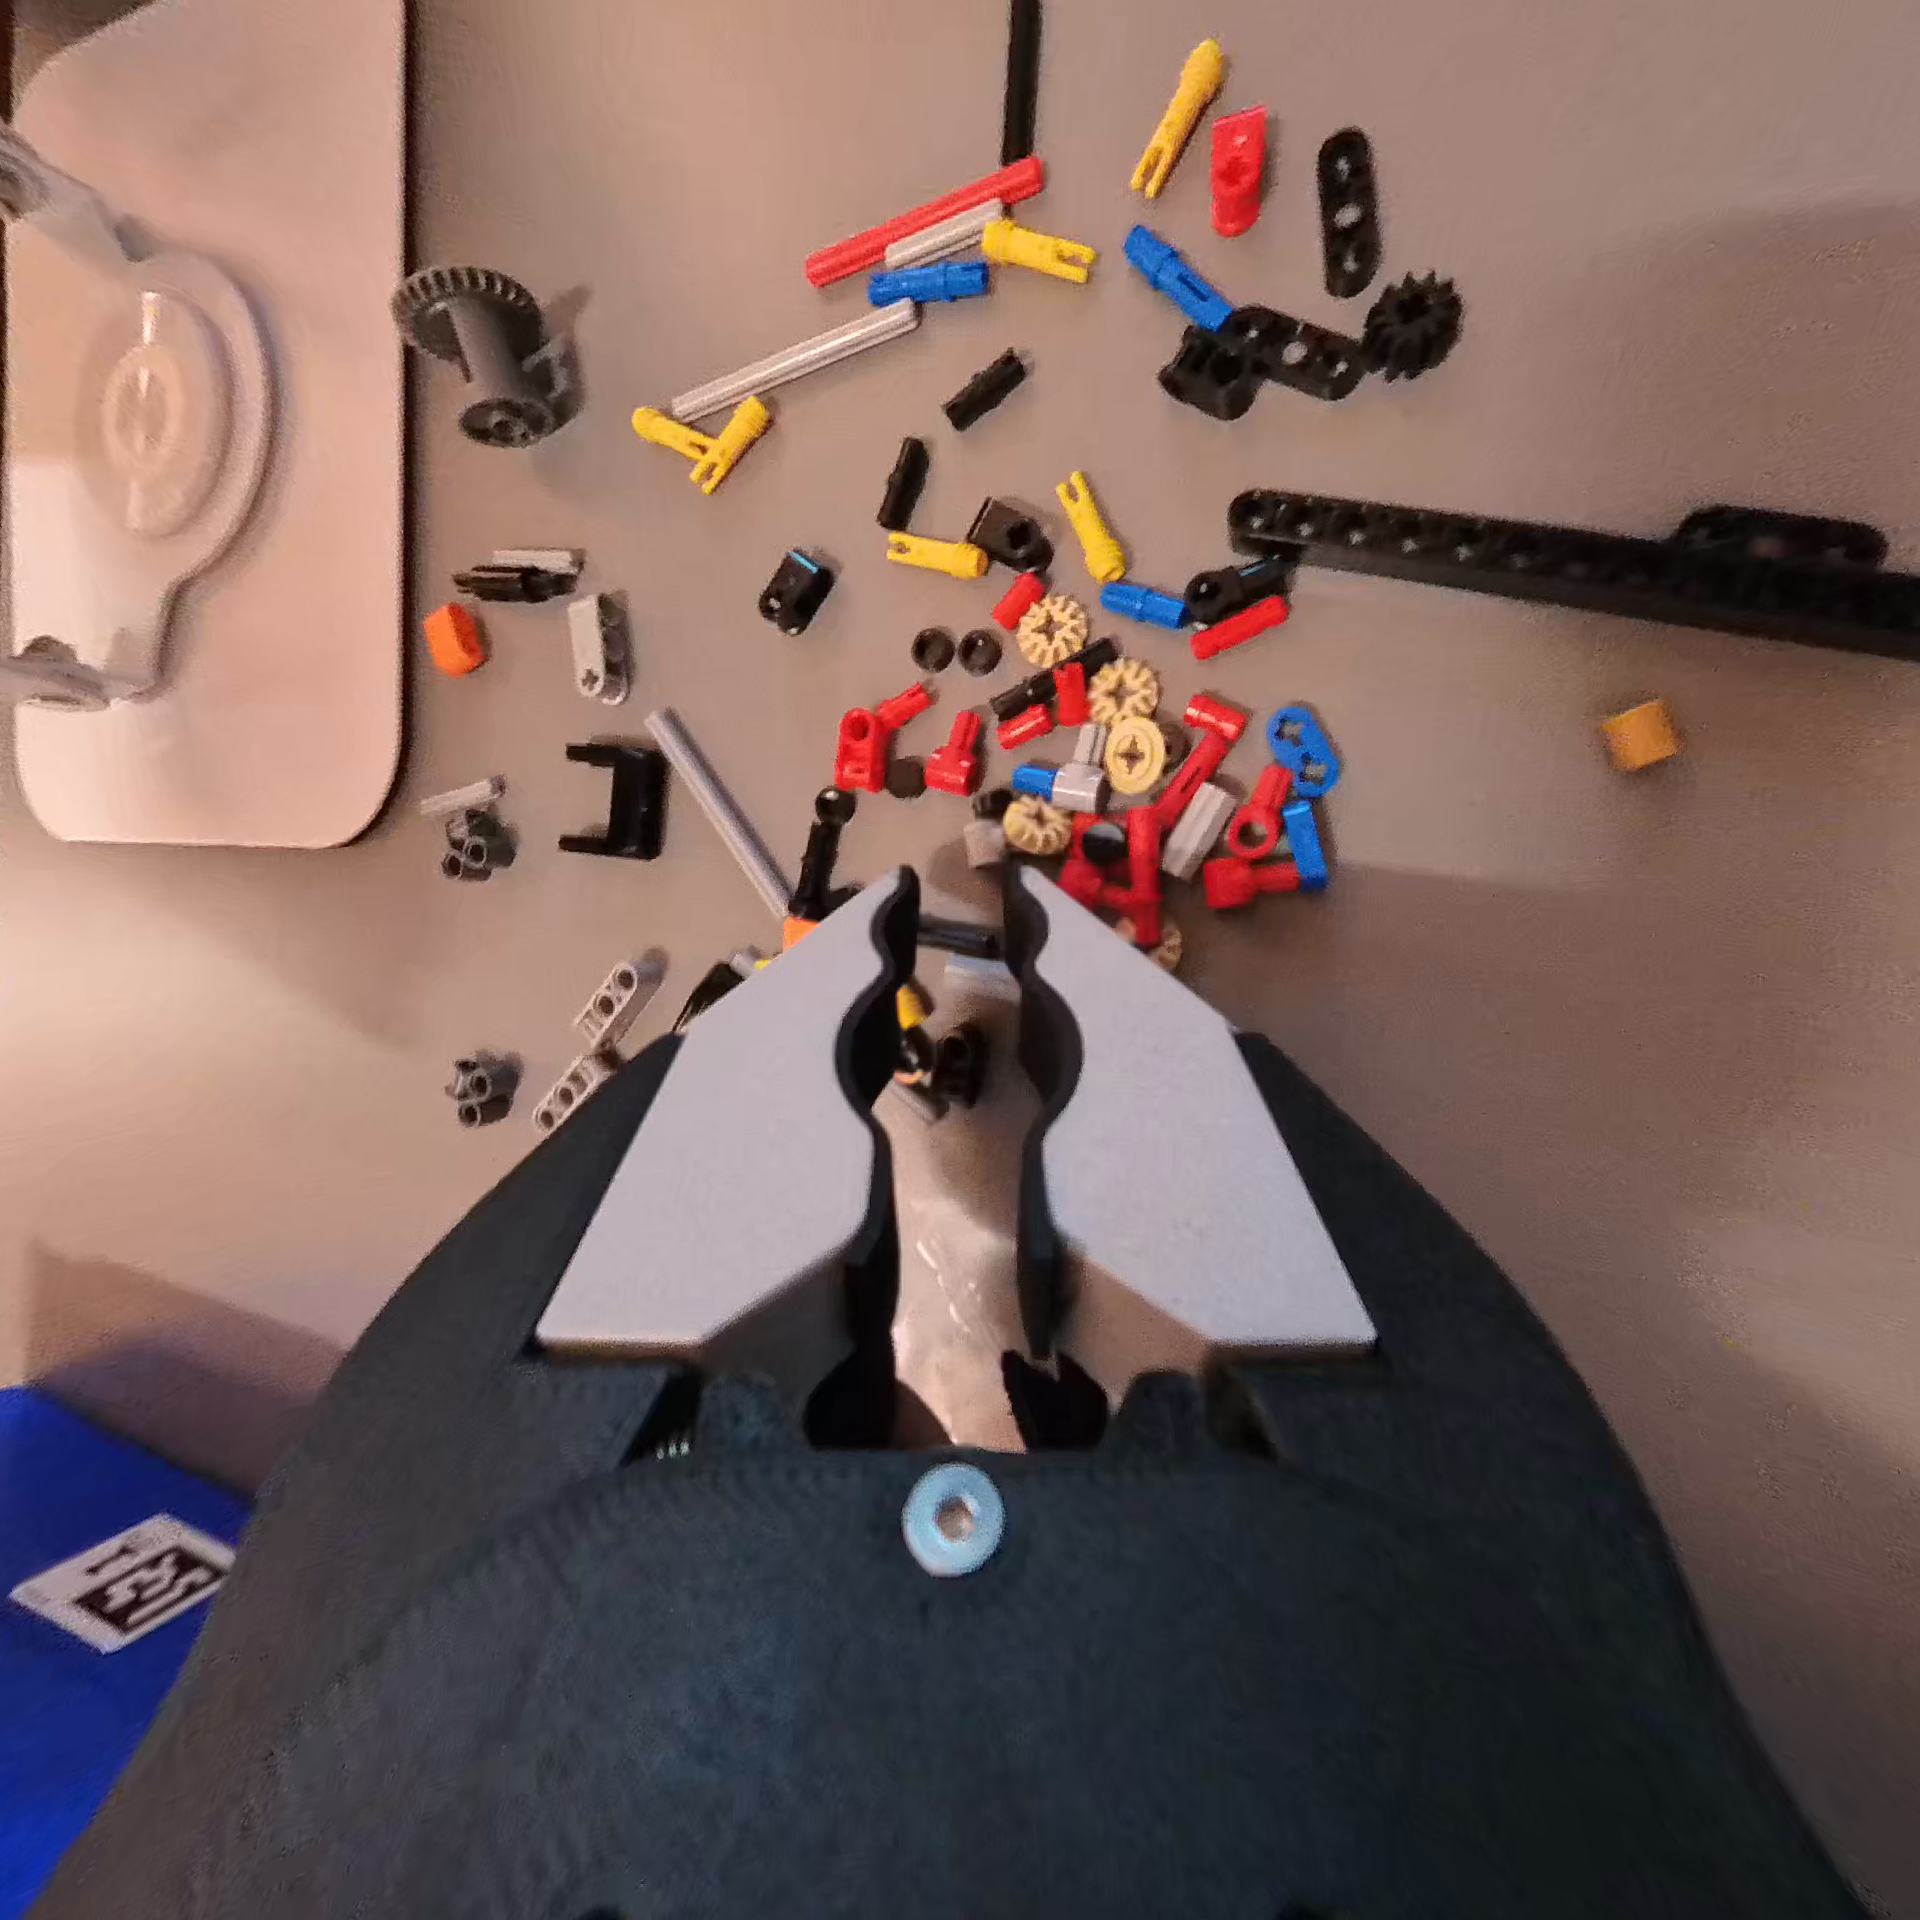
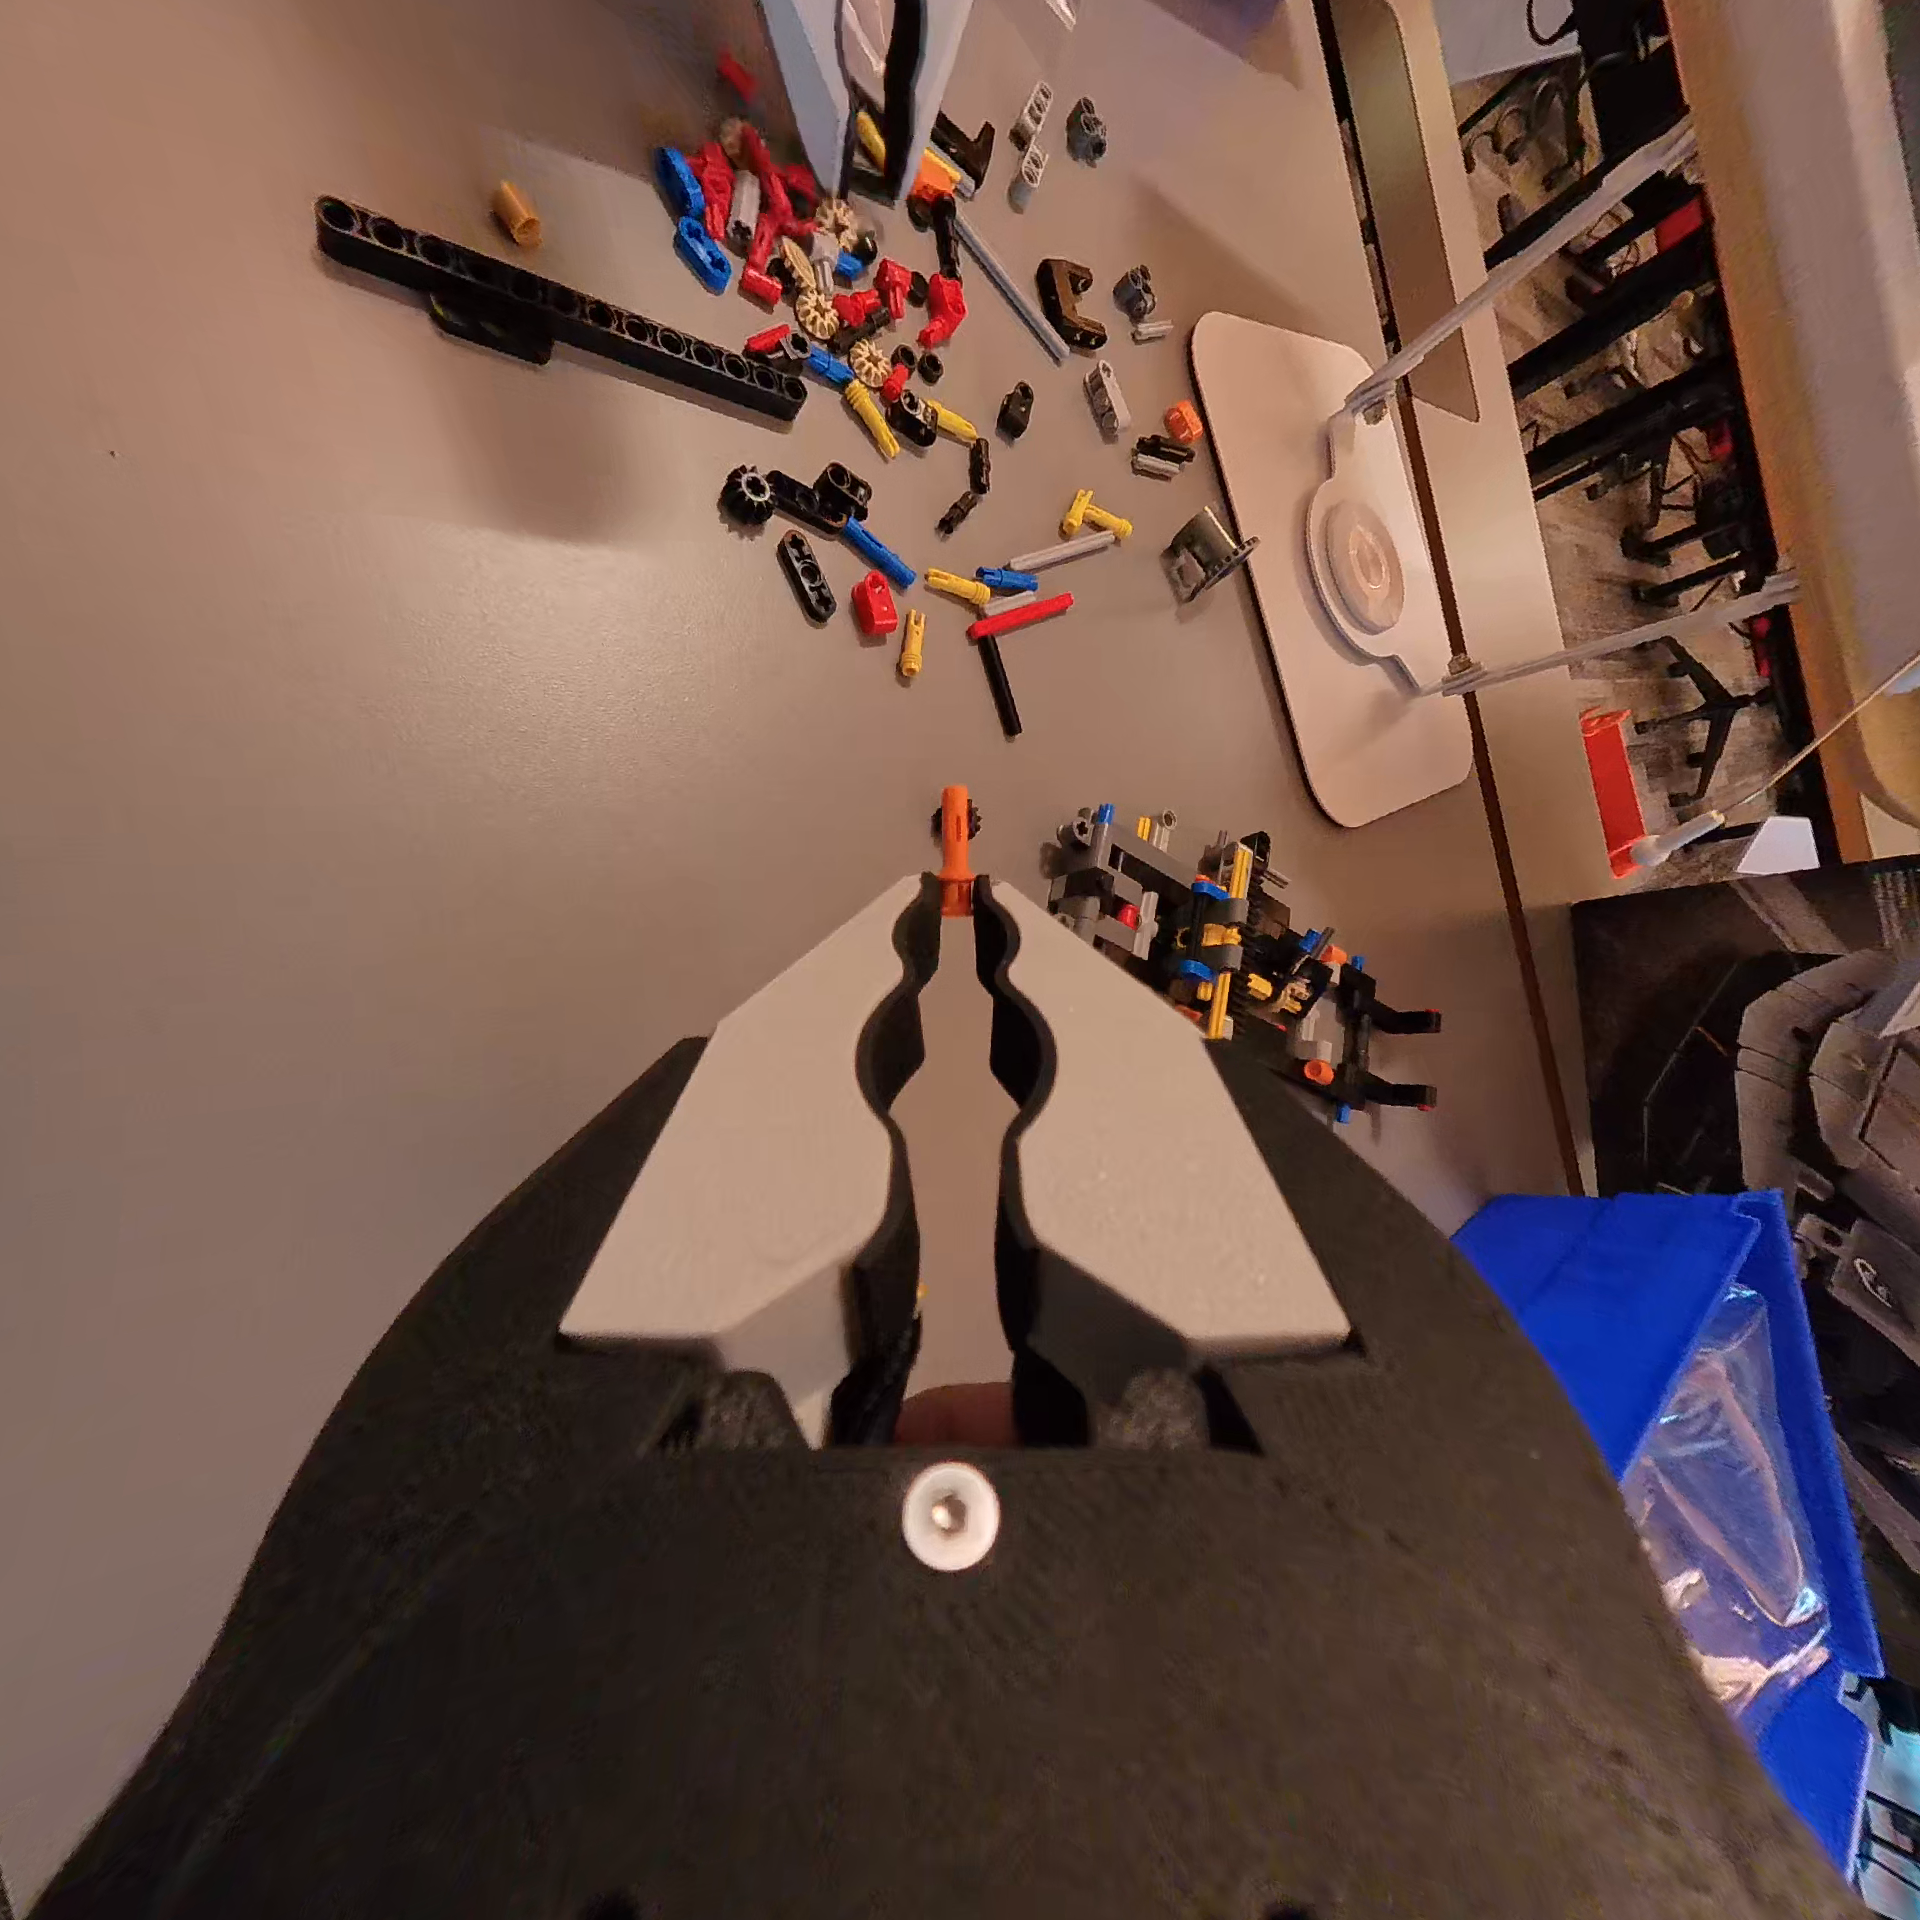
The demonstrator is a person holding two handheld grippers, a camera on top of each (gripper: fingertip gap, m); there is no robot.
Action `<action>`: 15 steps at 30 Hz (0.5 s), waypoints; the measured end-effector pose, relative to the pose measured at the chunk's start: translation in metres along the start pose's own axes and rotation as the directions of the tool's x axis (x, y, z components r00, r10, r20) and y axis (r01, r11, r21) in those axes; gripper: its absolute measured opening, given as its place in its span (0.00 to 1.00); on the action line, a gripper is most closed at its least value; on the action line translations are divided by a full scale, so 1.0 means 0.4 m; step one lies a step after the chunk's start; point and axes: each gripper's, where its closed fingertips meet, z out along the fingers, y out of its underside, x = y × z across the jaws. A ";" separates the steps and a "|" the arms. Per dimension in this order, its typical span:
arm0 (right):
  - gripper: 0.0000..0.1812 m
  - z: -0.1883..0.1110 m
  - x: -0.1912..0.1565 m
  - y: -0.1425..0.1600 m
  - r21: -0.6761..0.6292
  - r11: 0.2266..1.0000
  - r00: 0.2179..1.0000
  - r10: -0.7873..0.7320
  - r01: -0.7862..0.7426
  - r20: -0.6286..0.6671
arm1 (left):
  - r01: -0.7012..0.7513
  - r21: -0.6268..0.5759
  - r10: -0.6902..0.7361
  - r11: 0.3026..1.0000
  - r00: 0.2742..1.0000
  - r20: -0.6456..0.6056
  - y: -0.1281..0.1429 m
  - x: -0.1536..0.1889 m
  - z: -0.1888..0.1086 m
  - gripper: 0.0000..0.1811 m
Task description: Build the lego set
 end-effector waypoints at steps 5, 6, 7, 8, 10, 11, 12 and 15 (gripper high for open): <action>0.02 0.003 0.001 0.004 0.002 1.000 1.000 0.005 -0.005 0.002 | 0.001 0.028 0.000 1.000 1.000 -0.029 -0.024 0.011 0.011 0.07; 0.02 0.005 0.001 0.004 0.003 1.000 1.000 0.005 -0.005 0.003 | 0.002 0.036 -0.001 0.999 0.999 -0.033 -0.029 0.012 0.012 0.08; 0.02 0.005 0.001 0.004 0.004 1.000 1.000 0.005 -0.005 0.004 | -0.001 0.041 0.002 0.999 0.999 -0.039 -0.031 0.014 0.014 0.08; 0.02 0.006 0.002 0.003 0.006 1.000 1.000 0.004 -0.004 0.004 | -0.005 0.042 0.007 0.999 0.999 -0.042 -0.032 0.014 0.014 0.08; 0.02 0.007 0.003 0.004 0.008 1.000 1.000 0.003 -0.003 0.005 | -0.019 0.044 0.021 0.999 0.999 -0.049 -0.034 0.013 0.015 0.08; 0.02 0.007 0.003 0.004 0.009 1.000 1.000 0.004 -0.004 0.005 | -0.035 0.046 0.037 0.998 0.998 -0.058 -0.036 0.017 0.015 0.08; 0.02 0.007 0.003 0.004 0.010 1.000 1.000 0.005 -0.005 0.005 | -0.055 0.050 0.059 0.997 0.996 -0.067 -0.039 0.021 0.015 0.08; 0.02 0.008 0.003 0.007 0.009 1.000 1.000 0.007 -0.008 0.005 | -0.104 0.048 0.108 0.993 0.991 -0.077 -0.045 0.029 0.015 0.08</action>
